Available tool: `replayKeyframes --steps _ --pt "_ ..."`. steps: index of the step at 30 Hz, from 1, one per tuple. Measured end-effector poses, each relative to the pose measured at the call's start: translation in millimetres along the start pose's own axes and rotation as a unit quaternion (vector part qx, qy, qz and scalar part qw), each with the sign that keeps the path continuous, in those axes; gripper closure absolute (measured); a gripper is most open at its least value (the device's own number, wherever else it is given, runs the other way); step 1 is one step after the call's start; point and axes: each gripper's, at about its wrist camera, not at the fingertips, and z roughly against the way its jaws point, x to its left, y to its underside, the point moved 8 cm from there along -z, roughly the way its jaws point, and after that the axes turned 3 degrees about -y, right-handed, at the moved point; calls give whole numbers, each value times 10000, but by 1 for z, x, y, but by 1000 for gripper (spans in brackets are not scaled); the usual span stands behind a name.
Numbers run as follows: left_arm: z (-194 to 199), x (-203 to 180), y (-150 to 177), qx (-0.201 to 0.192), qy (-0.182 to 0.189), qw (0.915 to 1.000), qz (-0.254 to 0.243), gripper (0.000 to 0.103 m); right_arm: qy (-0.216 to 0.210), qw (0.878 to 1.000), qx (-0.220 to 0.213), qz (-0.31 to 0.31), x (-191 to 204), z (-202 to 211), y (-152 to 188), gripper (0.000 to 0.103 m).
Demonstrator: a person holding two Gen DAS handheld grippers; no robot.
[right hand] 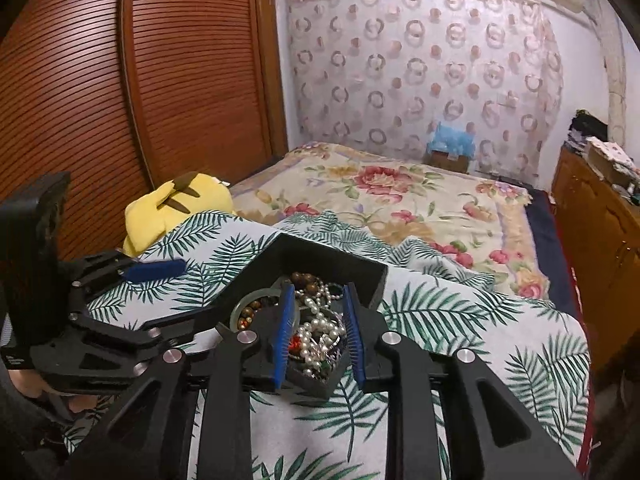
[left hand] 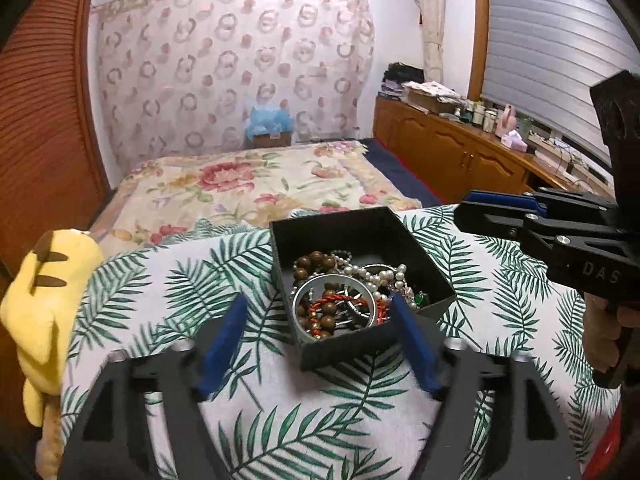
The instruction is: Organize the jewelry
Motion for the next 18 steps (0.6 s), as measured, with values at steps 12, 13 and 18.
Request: replayKeyframes --steps 12,13,18 --pt "50 3 12 -262 -390 9988 138 8 681 9950 -614 -395 1 67 33 13" --pt "54 3 14 -274 -406 9987 157 8 721 9945 -644 -407 1 71 36 9" --pt "70 1 21 -382 -471 9980 179 8 956 9909 -761 -572 1 89 50 3"
